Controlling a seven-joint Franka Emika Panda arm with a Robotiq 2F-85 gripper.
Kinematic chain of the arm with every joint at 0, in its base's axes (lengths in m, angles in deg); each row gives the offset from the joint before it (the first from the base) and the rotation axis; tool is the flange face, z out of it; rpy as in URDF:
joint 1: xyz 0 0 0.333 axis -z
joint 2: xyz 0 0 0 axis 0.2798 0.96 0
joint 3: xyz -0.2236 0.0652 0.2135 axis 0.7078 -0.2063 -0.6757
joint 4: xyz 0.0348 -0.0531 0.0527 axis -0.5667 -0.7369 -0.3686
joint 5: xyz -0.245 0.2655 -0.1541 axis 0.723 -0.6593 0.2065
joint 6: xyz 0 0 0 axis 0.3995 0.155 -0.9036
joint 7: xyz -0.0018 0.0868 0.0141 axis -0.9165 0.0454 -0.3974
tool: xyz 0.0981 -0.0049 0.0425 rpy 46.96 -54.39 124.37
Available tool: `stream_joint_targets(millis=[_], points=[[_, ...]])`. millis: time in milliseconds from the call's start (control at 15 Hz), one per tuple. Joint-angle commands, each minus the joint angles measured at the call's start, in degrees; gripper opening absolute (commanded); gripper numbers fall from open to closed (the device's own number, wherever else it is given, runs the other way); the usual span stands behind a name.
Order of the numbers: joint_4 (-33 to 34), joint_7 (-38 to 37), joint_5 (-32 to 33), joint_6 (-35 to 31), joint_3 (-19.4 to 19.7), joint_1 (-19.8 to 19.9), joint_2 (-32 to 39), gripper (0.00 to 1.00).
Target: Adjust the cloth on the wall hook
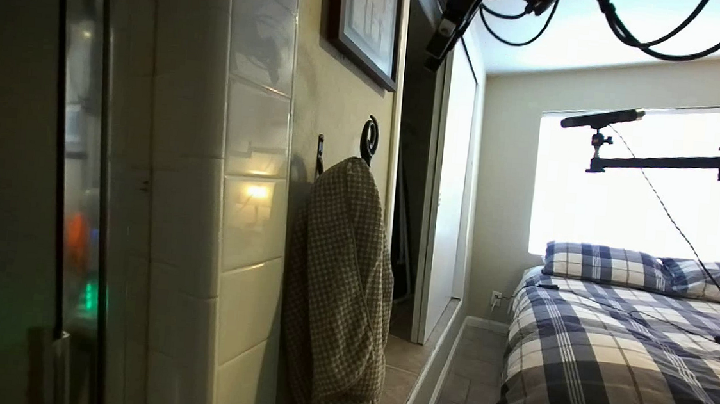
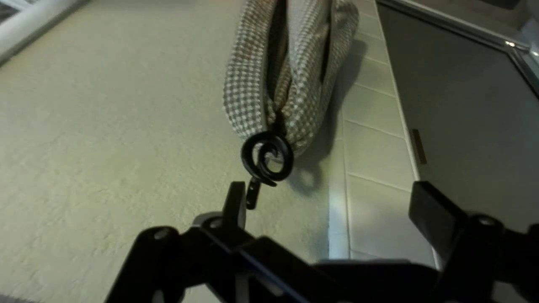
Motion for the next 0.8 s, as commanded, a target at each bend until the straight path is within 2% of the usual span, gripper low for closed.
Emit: stream_joint_targets(millis=[0,200,267,733], points=[[1.2,-1.4,8.0,2.6,-0.3,0.4,-3.3,1.0],[1.7,-4.6,6.7,-0.2,0.7,0.4,-4.9,1.0],[1.6,-2.2,6.3,1.0,0.7,-0.4,-3.9,1.0],[1.7,-3.5,6.3,0.7,1.1,-0.3,-4.8,1.0]])
